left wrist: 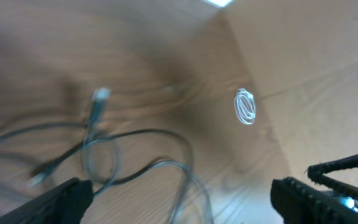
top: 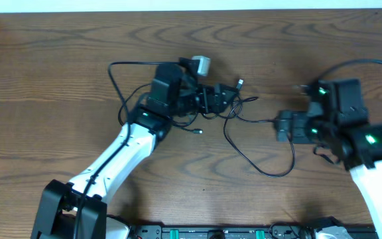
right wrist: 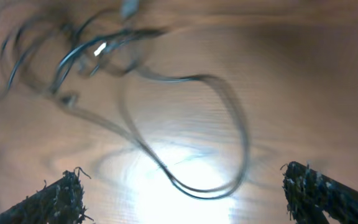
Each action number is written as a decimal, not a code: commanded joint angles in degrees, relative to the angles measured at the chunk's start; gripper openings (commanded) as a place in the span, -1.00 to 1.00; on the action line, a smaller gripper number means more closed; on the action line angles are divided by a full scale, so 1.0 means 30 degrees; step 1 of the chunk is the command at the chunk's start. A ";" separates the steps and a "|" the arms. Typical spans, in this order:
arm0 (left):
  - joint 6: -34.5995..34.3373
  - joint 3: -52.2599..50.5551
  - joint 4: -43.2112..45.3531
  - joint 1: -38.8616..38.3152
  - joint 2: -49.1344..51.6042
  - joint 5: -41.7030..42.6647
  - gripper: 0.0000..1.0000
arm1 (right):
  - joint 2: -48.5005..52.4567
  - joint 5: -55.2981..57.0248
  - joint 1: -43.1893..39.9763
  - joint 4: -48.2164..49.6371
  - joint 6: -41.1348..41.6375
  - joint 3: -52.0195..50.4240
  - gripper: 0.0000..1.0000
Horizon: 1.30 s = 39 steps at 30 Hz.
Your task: Untangle cables
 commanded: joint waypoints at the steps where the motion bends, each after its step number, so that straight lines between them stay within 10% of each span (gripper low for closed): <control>1: 0.0204 0.0131 -0.1545 0.1384 -0.0160 0.0255 0.92 | 0.2259 -0.4728 0.1020 0.0583 -0.6659 0.0117 0.98; 7: 0.0197 0.0131 -0.4087 0.3359 -0.0532 0.0262 0.92 | 0.6477 -0.4823 0.2353 0.2193 -1.0652 0.0117 0.98; 18: 0.1202 0.0131 -0.7220 0.5843 -0.2943 -0.0474 0.92 | 1.0142 -1.1118 0.3366 0.5537 -0.9821 0.0117 0.99; 24: 0.1202 0.0131 -0.7701 0.5850 -0.3089 -0.1260 0.93 | 1.0987 -0.7074 0.5187 0.8029 -0.8145 0.0117 0.95; 31: 0.1217 0.0131 -0.8816 0.5850 -0.3089 -0.1268 0.93 | 1.1723 -0.3548 0.6462 0.8888 -0.6492 0.0117 -0.03; 35: 0.1209 0.0131 -0.9063 0.5850 -0.3089 -0.1275 0.93 | 1.1723 -0.2871 0.6506 0.8954 -0.5960 0.0117 -0.98; 39: 0.1209 0.0131 -0.9122 0.5850 -0.3089 -0.1268 0.93 | 1.1723 -0.0860 0.6484 0.8575 -0.5530 0.0117 -0.98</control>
